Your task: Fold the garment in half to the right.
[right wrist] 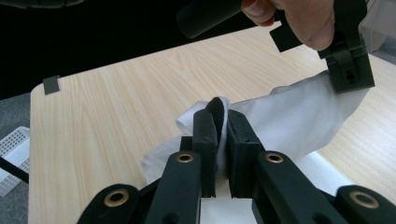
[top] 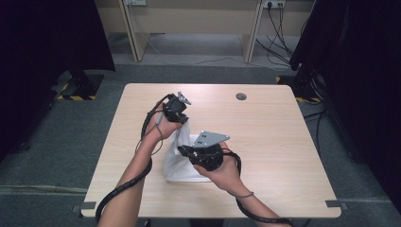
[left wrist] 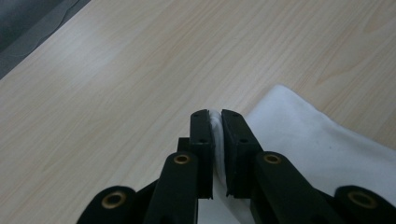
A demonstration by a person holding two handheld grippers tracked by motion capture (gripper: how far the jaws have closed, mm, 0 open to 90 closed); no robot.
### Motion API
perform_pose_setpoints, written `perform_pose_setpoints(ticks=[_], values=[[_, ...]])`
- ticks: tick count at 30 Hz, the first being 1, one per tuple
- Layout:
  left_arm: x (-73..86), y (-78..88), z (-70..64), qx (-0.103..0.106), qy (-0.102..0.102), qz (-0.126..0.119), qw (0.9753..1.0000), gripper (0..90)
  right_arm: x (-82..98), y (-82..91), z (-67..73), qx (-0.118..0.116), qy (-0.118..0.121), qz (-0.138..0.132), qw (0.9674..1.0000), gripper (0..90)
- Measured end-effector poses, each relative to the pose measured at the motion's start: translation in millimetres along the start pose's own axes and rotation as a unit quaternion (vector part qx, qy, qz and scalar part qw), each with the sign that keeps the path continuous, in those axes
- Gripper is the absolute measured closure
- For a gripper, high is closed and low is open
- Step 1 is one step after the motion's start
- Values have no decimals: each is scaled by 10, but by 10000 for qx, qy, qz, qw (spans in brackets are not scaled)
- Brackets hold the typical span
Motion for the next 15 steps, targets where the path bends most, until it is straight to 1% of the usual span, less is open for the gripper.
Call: perform_pose_setpoints(ticks=[15], values=[[6, -142, -84, 99, -10, 45, 9999, 827, 195, -10, -49, 25, -78, 184, 9998, 841]])
Point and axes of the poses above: each handheld gripper's, and its own axes: y roughly backward along the jaws, x roughly out of its underside, z roughly to its left, the point moved 1 cm from there along -y, roughly forward along the jaws, and after that the axes turned 4 degrees about -y, right-handed, at the moved point
